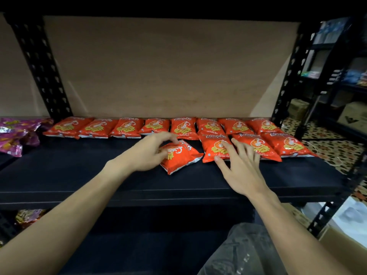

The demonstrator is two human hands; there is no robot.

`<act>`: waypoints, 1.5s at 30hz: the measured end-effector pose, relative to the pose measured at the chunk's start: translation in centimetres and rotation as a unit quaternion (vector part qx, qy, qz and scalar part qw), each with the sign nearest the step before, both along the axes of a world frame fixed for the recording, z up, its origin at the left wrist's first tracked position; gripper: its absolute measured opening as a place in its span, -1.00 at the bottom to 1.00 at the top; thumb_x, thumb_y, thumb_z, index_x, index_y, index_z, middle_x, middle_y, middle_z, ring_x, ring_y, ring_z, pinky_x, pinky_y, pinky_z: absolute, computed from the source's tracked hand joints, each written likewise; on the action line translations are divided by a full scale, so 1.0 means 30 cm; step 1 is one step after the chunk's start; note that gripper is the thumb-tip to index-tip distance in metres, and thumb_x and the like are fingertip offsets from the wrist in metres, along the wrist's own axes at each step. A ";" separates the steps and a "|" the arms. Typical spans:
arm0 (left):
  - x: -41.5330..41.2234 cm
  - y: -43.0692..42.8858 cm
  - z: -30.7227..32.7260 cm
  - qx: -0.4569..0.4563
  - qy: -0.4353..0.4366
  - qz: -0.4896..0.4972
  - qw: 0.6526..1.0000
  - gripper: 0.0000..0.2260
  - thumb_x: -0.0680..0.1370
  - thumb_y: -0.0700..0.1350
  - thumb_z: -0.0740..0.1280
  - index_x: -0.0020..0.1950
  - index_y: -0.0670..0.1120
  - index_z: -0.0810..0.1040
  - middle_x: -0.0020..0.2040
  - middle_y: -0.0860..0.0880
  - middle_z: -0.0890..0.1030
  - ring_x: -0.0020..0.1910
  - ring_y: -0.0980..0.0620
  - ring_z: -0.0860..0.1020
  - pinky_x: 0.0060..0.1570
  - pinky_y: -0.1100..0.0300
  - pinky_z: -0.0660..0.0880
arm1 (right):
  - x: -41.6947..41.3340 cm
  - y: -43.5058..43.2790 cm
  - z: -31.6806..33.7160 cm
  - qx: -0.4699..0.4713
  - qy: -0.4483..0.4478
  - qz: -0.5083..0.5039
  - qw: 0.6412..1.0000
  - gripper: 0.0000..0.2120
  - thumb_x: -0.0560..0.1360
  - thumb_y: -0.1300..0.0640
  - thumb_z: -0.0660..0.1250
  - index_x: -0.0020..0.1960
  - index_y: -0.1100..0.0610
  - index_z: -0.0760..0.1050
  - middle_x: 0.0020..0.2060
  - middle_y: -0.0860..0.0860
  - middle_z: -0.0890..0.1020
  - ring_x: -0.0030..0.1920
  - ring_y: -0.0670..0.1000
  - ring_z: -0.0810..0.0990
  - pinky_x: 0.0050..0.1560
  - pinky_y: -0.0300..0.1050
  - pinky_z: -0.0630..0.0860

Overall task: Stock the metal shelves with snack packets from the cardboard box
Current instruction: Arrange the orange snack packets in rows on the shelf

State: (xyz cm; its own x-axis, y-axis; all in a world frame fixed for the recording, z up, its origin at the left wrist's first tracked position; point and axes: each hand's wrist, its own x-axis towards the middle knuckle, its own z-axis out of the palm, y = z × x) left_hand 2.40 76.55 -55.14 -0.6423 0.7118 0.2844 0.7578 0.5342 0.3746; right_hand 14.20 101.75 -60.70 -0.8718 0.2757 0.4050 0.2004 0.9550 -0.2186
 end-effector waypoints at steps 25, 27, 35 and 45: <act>-0.010 0.149 -0.073 -0.001 0.092 0.124 0.988 -0.60 0.60 0.19 0.24 0.38 0.07 0.52 0.35 -0.02 0.46 0.32 -0.05 0.37 0.34 0.00 0.32 | 0.000 0.002 0.004 0.003 -0.031 0.006 0.999 -0.42 0.61 -0.30 -0.01 0.57 -0.09 0.15 0.60 -0.02 0.06 0.54 0.08 -0.02 0.50 0.16 0.02; -0.016 0.150 -0.075 0.000 0.088 0.129 0.988 -0.60 0.60 0.19 0.24 0.38 0.08 0.52 0.40 -0.04 0.42 0.35 -0.07 0.33 0.36 -0.02 0.29 | -0.002 0.003 0.004 0.005 -0.036 0.005 0.999 -0.41 0.61 -0.31 -0.01 0.57 -0.10 0.14 0.60 0.00 0.04 0.55 0.10 -0.04 0.50 0.17 0.01; -0.023 0.156 -0.077 0.003 0.071 0.121 0.990 -0.60 0.60 0.18 0.24 0.39 0.08 0.52 0.49 -0.06 0.33 0.43 -0.11 0.26 0.40 -0.05 0.24 | -0.004 0.001 0.009 0.013 -0.052 -0.009 0.999 -0.39 0.60 -0.35 -0.03 0.58 -0.14 0.10 0.61 0.03 -0.03 0.56 0.13 -0.08 0.49 0.20 -0.02; -0.011 0.145 -0.088 0.019 0.018 0.110 0.994 -0.62 0.65 0.15 0.15 0.44 0.09 0.46 0.59 -0.07 0.15 0.54 -0.12 0.11 0.50 -0.05 0.09 | 0.003 0.000 0.005 0.015 -0.054 -0.013 0.998 -0.42 0.61 -0.31 -0.04 0.58 -0.16 0.06 0.61 0.04 -0.08 0.55 0.15 -0.08 0.48 0.20 -0.03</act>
State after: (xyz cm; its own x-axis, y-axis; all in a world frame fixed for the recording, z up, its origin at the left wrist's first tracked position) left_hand 2.07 80.89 -57.76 -0.7704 0.5429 0.3343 0.6371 0.6749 0.3722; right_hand 14.28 101.76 -60.55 -0.9032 0.2882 0.3180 0.2464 0.9549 -0.1656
